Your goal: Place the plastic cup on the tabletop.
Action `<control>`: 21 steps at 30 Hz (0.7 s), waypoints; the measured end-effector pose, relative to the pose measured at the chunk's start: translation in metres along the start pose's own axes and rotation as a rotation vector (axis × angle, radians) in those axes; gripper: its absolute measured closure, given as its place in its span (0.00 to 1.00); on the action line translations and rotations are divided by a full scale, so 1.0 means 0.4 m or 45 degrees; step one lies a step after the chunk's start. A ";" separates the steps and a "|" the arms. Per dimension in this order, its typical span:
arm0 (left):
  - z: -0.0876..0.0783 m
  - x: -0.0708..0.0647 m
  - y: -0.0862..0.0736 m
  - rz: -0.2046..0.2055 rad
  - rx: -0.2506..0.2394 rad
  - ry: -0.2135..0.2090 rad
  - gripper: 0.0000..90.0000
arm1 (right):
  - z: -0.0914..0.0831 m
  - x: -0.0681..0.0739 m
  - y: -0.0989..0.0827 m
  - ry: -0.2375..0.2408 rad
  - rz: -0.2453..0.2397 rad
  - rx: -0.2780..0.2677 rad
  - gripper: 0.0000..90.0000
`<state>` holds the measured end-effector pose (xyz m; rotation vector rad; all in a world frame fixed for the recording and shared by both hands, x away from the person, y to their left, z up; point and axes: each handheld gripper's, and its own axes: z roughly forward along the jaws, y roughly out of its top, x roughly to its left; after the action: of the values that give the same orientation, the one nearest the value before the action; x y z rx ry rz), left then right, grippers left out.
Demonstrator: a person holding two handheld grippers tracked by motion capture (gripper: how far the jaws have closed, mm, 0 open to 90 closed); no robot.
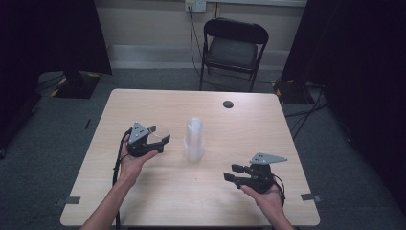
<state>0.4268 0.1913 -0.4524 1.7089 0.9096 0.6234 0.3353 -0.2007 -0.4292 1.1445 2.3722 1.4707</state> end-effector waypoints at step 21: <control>0.074 0.032 -0.053 -0.034 0.051 0.048 0.31 | 0.014 -0.004 -0.009 0.010 0.004 -0.006 0.54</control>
<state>0.4512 0.1887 -0.4822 1.7230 0.9761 0.6246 0.3372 -0.1987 -0.4354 1.1439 2.3719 1.4834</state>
